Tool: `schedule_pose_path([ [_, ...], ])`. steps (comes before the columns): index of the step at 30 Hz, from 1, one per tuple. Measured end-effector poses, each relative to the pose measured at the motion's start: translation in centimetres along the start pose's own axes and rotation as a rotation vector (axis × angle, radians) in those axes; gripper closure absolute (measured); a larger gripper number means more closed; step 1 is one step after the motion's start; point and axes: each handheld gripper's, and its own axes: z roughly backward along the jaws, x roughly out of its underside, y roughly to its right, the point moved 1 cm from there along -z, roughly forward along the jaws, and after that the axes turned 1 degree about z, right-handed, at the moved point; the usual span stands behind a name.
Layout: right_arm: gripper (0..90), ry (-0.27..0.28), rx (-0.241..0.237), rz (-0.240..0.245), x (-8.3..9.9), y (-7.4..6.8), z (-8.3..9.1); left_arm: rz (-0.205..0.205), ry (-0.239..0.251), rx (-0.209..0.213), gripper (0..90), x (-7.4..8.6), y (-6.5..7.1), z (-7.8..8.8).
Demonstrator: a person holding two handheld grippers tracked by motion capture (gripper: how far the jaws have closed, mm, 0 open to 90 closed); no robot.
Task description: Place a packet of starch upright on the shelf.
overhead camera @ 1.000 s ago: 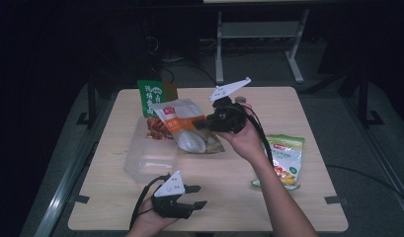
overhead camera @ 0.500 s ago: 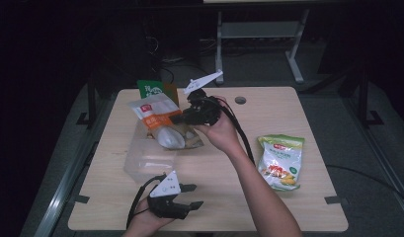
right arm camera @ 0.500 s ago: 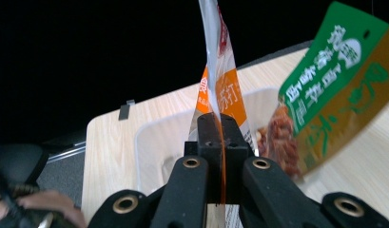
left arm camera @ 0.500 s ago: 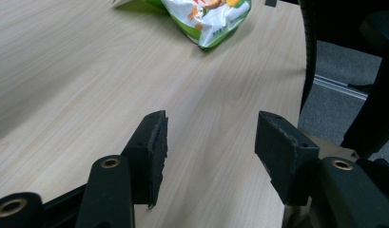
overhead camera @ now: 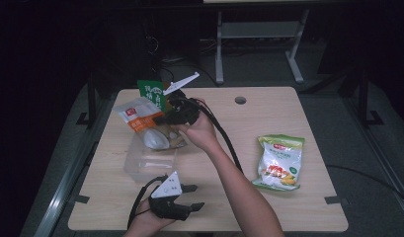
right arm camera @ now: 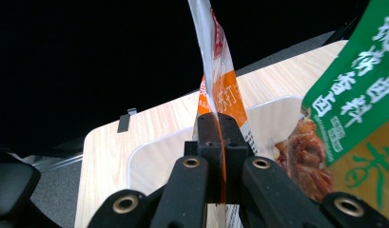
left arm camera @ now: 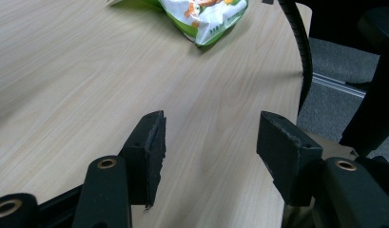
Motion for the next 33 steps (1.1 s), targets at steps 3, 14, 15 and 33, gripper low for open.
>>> schedule_pose_path([
  [3, 90.0, 0.007, -0.01, -0.007, 0.1, 0.3, -0.9, 0.004, 0.007, 0.0, 42.9, 0.0, 0.1, 0.0],
  [14, 90.0, 0.025, -0.041, -0.06, 0.8, 1.1, -4.3, 0.003, 0.006, 0.0, 43.0, 0.0, 0.0, 0.0],
  [15, 89.9, 0.028, -0.04, -0.064, 1.0, 1.2, -4.6, -0.005, -0.001, 0.0, 43.0, 0.0, 0.0, 0.1],
  [33, 76.5, -0.115, 0.047, -0.012, 3.8, 1.2, -5.5, -0.008, -0.011, -0.002, 42.7, 0.0, 0.2, -0.3],
])
